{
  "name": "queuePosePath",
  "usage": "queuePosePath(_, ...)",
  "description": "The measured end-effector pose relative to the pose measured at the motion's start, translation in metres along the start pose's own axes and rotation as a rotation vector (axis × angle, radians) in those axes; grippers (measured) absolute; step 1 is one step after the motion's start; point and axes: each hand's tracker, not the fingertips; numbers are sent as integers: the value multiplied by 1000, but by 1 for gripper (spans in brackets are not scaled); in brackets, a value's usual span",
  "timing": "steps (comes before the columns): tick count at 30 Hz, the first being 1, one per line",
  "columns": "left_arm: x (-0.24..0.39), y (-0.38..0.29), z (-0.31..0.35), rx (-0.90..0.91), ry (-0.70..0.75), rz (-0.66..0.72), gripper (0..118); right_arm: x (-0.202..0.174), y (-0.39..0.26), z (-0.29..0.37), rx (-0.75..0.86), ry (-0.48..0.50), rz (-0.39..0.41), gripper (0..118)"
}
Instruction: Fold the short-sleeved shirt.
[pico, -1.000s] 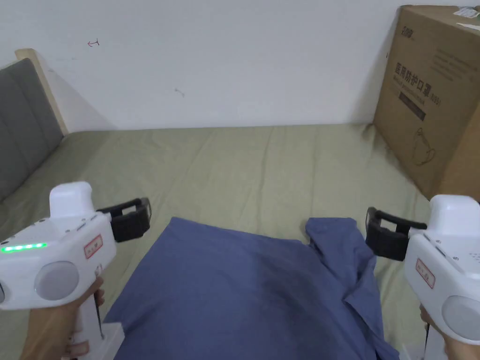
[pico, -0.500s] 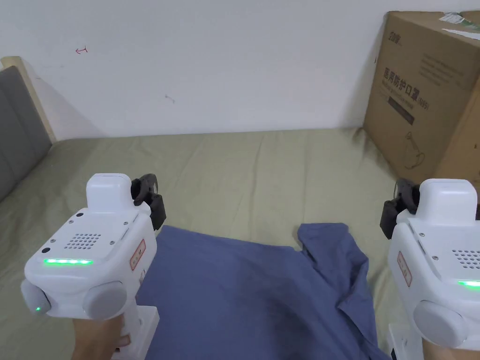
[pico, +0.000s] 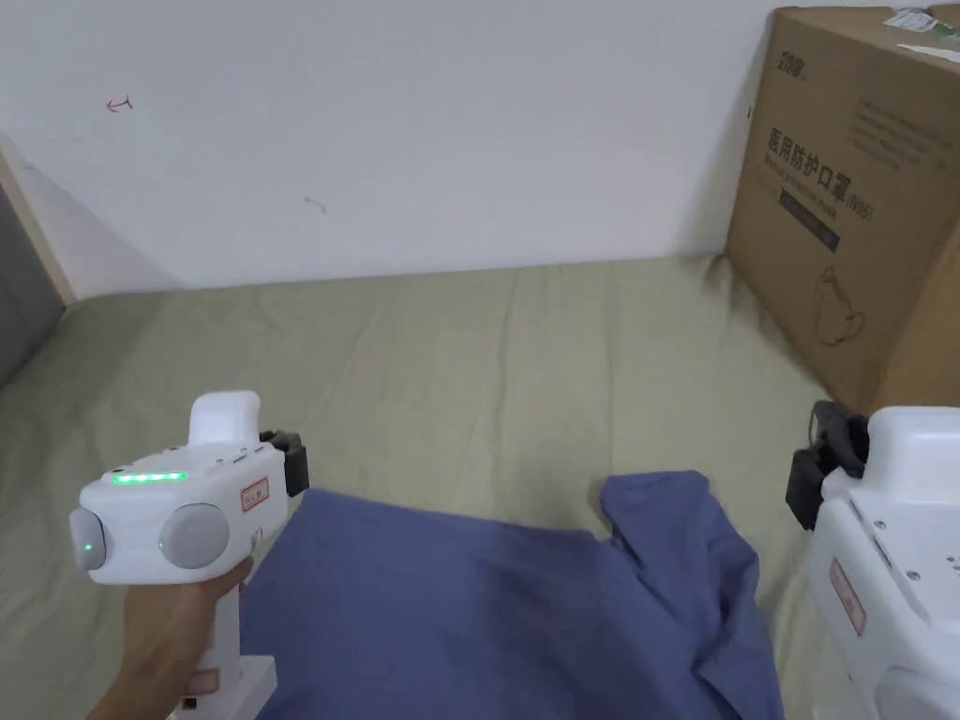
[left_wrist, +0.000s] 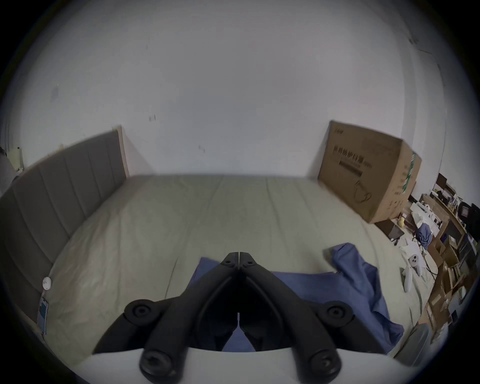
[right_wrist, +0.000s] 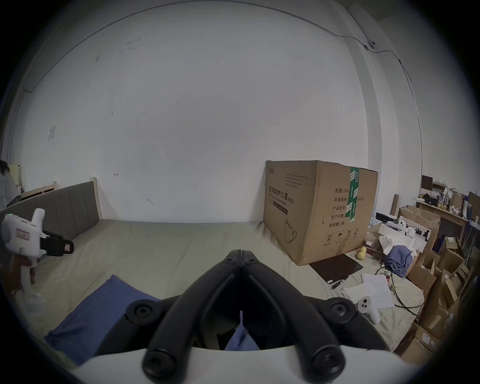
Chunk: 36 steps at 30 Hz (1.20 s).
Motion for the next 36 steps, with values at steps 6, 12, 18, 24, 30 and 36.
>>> queuePosePath(6, -39, 7, -112, -196, 57, 36, 65, -13, -10, -40, -63, -30, 7, 0)
queuePosePath(12, -56, -15, -203, -380, 136, -50, 94, -15, -31, -81, -130, -66, 21, 0)
queuePosePath(18, -58, -32, -254, -479, 146, -37, 91, -1, -61, -116, -201, -84, 29, 0)
queuePosePath(24, -37, -40, -254, -472, 139, -68, 9, 12, -85, -134, -307, -61, -3, 0)
queuePosePath(30, -29, -27, -217, -383, 110, -38, 2, 29, -112, -177, -533, -13, -125, 75)
queuePosePath(36, -26, -7, -165, -323, 29, -21, 2, 31, -168, -229, -760, 7, -146, 110)
